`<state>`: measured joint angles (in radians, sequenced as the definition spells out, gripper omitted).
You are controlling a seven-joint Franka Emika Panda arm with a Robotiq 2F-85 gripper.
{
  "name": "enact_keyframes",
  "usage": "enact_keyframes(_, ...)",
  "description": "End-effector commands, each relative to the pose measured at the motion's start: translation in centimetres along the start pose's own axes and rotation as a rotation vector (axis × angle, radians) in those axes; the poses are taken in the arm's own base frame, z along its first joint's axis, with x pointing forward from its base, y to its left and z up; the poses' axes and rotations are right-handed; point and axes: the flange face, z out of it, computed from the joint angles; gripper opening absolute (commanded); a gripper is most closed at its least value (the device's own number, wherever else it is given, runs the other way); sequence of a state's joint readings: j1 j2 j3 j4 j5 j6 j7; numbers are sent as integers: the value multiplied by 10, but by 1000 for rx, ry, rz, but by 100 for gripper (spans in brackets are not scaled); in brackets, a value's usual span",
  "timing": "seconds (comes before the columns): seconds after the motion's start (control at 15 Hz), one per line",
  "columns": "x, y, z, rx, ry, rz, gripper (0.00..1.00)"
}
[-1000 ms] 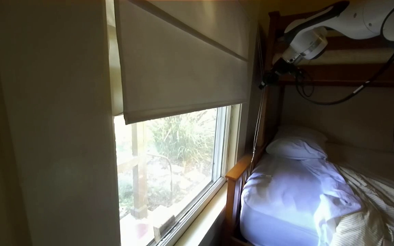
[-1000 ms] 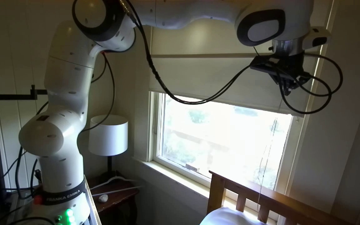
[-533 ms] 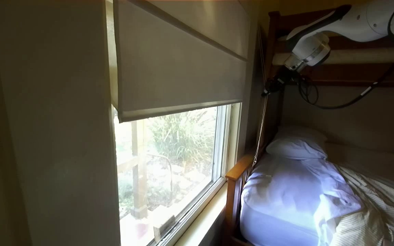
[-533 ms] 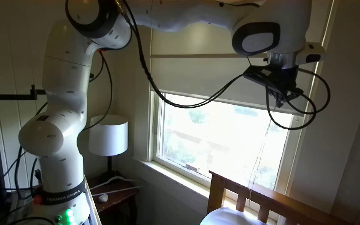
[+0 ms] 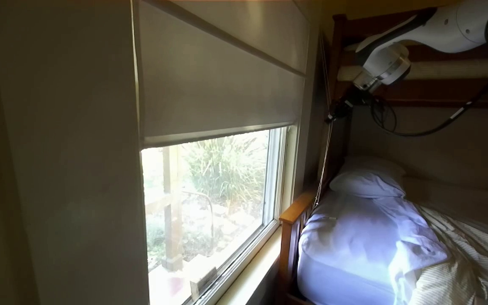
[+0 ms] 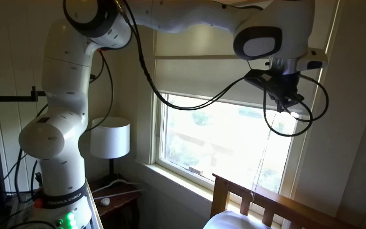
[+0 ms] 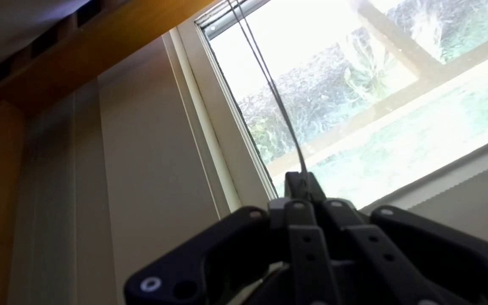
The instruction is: Pull the curtain up
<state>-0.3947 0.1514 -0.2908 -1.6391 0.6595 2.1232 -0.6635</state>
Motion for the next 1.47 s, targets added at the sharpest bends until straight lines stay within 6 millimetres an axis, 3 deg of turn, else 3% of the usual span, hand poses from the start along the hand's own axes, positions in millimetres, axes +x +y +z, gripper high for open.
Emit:
enact_keyframes(0.0,1,0,-1,1,-1,1,2)
enact_keyframes(0.13,8,-5,-3,-4,18,-13,0)
enact_keyframes(0.27,19,-1,32,50,-64,-10,0)
enact_keyframes(0.4,17,6,78,116,-156,13,0)
enact_keyframes(0.67,25,24,109,113,-201,76,0)
enact_keyframes(1.07,20,60,97,46,-165,196,0)
enact_keyframes(1.4,14,71,90,59,-166,255,0)
